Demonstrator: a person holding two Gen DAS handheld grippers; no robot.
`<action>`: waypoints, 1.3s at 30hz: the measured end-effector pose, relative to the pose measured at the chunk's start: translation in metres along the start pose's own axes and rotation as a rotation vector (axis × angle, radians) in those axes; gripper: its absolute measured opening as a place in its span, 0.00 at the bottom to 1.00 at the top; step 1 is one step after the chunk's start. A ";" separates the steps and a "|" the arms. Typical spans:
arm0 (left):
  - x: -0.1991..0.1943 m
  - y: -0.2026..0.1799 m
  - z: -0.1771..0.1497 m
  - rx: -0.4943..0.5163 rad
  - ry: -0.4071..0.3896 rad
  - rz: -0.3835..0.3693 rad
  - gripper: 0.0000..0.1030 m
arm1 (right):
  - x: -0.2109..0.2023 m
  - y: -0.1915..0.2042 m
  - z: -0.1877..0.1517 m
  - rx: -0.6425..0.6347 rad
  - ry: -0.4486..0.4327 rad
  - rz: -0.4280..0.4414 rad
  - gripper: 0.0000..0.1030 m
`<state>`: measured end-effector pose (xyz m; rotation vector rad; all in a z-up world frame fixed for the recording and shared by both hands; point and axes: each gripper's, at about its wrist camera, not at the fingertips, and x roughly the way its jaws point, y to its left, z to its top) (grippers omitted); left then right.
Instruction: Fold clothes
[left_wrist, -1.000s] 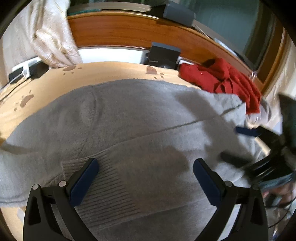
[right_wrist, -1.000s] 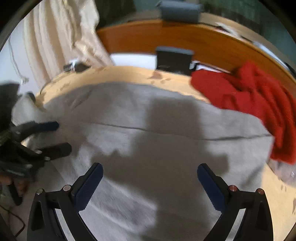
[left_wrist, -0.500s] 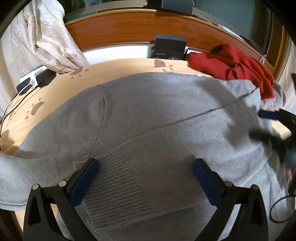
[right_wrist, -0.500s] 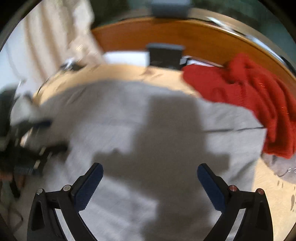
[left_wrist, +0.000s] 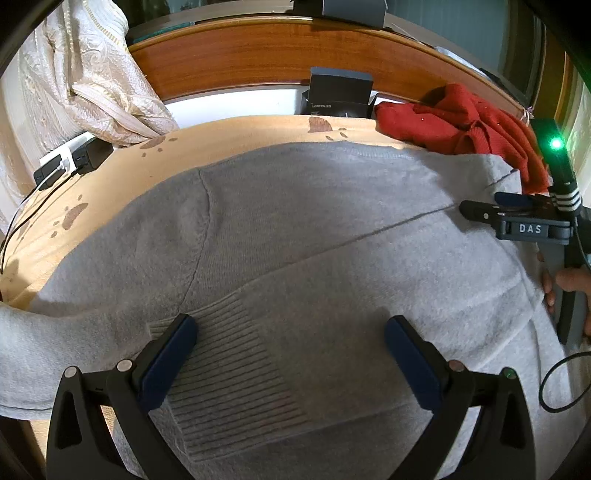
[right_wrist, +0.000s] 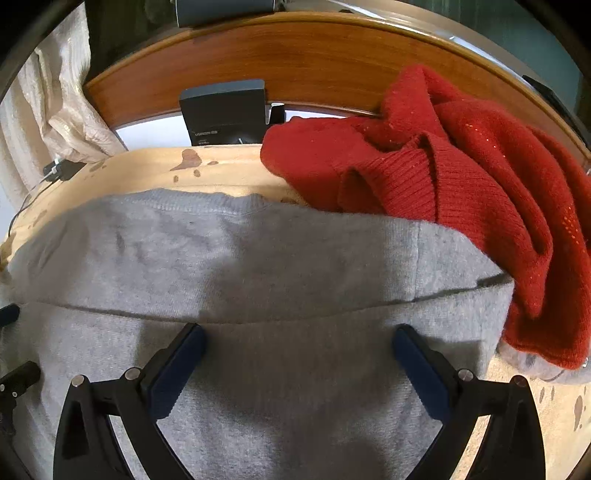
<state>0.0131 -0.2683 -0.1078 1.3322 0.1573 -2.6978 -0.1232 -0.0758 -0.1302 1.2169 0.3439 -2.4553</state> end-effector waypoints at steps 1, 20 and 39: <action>0.000 0.000 0.000 0.000 0.000 0.001 0.99 | 0.000 0.000 0.000 0.000 0.000 0.001 1.00; -0.024 0.049 0.001 -0.348 -0.071 -0.098 1.00 | -0.049 0.067 -0.066 -0.040 -0.003 0.076 1.00; -0.086 0.180 -0.063 -0.857 -0.164 -0.200 1.00 | -0.049 0.067 -0.065 -0.040 -0.007 0.070 1.00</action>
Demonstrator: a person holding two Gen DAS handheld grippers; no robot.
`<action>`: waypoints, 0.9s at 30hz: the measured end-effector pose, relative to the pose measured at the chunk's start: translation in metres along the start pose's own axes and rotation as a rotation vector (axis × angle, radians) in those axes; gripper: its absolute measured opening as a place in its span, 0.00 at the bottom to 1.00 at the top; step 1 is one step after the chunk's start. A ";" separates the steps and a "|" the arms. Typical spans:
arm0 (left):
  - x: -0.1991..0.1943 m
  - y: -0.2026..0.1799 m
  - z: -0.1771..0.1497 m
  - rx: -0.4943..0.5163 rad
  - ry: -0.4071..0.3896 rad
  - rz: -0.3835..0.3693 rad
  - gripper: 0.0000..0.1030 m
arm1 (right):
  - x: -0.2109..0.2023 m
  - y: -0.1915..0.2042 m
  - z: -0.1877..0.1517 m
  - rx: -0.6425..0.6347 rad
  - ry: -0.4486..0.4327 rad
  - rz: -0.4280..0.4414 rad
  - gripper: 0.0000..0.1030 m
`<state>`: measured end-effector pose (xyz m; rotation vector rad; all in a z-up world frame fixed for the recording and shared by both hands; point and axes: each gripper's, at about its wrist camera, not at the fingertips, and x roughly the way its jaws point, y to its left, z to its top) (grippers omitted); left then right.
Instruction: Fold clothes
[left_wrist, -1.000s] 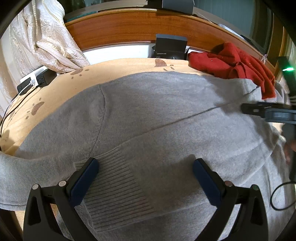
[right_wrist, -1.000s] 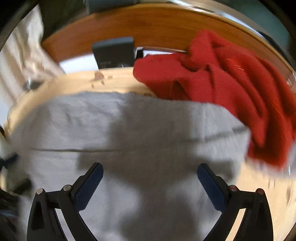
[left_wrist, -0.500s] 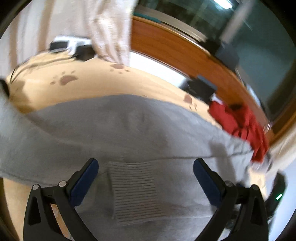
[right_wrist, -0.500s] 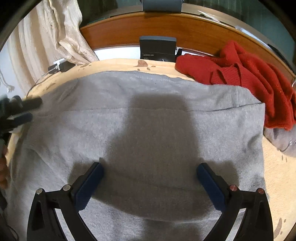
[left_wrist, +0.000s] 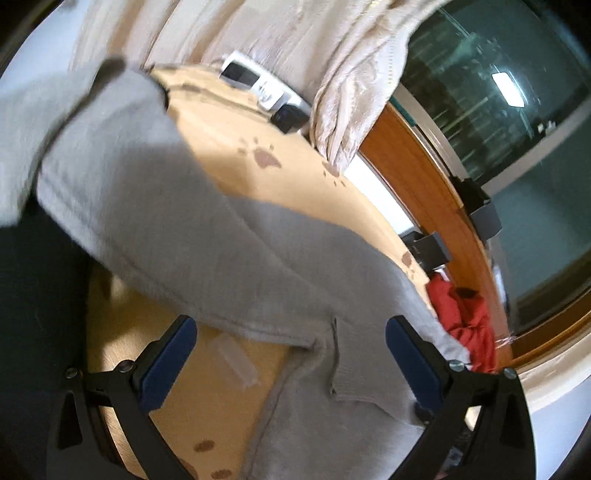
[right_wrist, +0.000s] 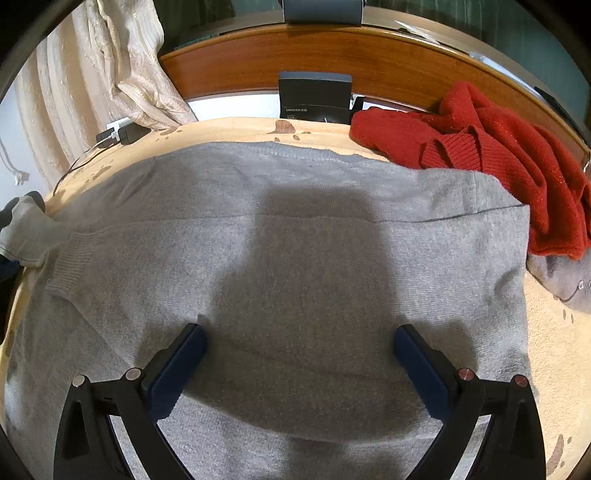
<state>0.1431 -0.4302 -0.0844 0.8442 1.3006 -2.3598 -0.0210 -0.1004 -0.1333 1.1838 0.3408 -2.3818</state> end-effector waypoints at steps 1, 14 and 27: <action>-0.003 0.006 -0.001 -0.037 -0.010 -0.036 1.00 | 0.000 0.000 0.000 0.000 0.000 0.000 1.00; -0.092 0.036 0.013 -0.127 -0.203 -0.259 1.00 | 0.000 -0.001 0.000 0.004 -0.003 0.003 1.00; -0.130 0.028 0.018 0.423 -0.373 0.378 1.00 | 0.000 -0.001 0.000 0.006 -0.004 0.005 1.00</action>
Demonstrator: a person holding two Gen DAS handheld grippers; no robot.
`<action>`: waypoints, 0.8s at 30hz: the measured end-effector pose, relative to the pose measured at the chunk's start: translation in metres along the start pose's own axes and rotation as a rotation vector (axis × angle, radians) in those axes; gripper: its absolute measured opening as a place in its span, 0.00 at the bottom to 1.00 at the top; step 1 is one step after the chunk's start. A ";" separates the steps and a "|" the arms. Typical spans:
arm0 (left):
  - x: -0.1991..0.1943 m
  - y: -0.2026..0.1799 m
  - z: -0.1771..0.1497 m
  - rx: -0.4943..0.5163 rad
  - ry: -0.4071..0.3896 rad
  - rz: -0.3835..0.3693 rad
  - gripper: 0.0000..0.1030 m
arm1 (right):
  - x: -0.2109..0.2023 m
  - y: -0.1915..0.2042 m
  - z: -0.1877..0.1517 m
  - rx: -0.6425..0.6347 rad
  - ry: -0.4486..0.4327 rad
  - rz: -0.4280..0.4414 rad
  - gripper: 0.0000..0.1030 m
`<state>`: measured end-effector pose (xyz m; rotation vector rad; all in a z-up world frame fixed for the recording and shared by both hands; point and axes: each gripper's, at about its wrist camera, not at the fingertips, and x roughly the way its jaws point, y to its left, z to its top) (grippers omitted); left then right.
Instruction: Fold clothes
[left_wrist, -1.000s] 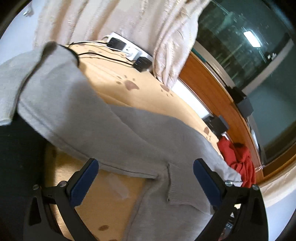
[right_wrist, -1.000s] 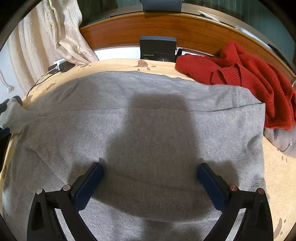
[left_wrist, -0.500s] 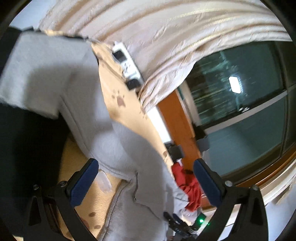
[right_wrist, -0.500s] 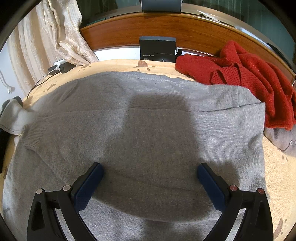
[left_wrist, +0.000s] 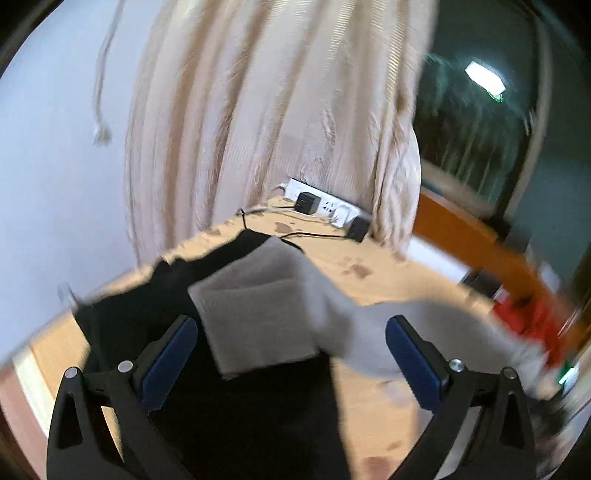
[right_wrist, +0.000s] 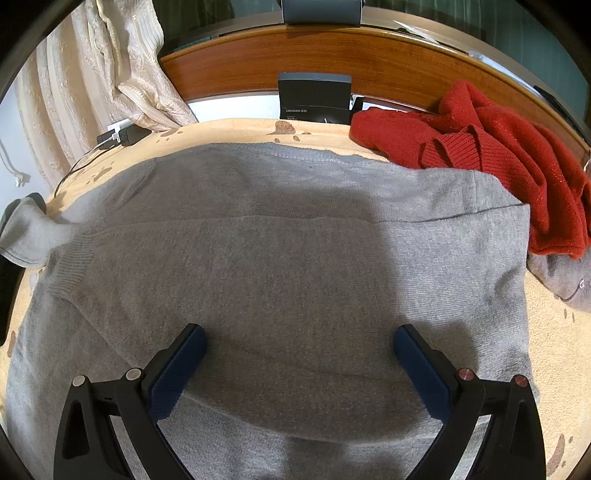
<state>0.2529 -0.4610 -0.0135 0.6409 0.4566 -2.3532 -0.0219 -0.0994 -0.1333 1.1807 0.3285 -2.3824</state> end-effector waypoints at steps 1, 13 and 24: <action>0.002 -0.004 -0.004 0.065 -0.009 0.032 1.00 | 0.000 0.000 0.000 0.000 0.000 0.000 1.00; 0.041 -0.006 -0.020 0.253 0.094 0.088 0.68 | 0.000 0.000 0.000 0.002 -0.002 0.001 1.00; 0.036 -0.008 -0.022 0.302 0.020 0.172 0.67 | 0.000 0.000 0.000 0.003 -0.003 0.000 1.00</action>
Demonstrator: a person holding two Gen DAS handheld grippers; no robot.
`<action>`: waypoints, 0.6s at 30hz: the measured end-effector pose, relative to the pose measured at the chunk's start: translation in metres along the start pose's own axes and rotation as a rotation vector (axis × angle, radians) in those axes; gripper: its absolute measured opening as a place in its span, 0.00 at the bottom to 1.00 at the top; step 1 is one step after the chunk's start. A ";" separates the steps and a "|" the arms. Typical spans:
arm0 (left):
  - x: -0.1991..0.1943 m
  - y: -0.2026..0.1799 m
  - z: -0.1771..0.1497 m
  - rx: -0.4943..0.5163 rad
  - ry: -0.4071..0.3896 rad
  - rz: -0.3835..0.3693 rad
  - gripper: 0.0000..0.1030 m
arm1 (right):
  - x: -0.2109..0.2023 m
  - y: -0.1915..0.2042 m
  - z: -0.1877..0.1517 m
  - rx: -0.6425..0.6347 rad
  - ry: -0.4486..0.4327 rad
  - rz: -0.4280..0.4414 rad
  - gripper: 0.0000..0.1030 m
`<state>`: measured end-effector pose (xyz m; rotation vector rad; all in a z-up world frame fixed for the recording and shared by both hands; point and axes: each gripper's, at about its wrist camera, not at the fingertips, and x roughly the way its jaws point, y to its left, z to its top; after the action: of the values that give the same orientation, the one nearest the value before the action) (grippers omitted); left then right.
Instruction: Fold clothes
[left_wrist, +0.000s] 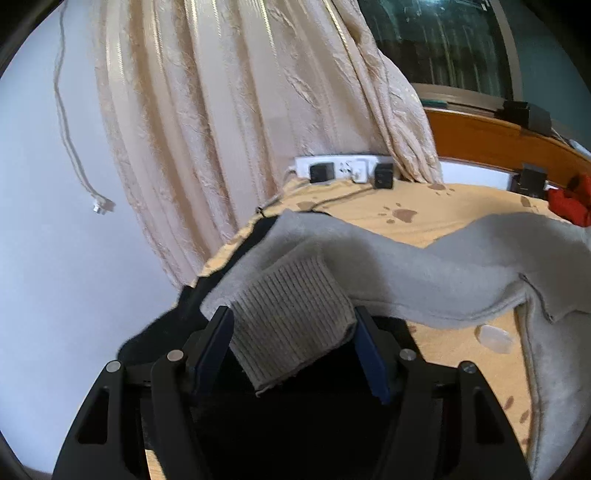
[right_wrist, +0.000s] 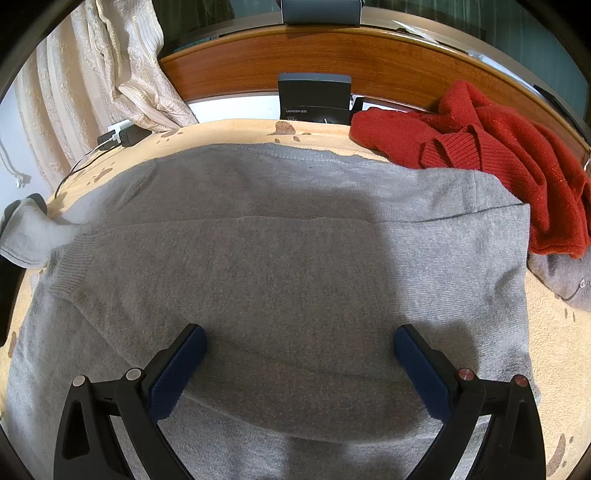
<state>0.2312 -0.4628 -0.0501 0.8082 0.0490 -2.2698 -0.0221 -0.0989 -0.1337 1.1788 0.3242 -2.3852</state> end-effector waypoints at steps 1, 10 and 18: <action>-0.001 -0.001 0.000 0.012 -0.011 0.013 0.67 | 0.000 0.000 0.000 0.000 0.000 0.000 1.00; 0.005 -0.014 -0.004 0.060 0.009 0.011 0.42 | 0.001 0.000 0.000 0.000 -0.001 -0.002 1.00; 0.002 -0.003 -0.005 -0.050 0.001 -0.048 0.08 | 0.000 0.000 0.000 0.000 -0.002 -0.002 1.00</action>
<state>0.2305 -0.4605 -0.0561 0.7894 0.1255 -2.3037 -0.0219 -0.0994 -0.1342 1.1762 0.3254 -2.3883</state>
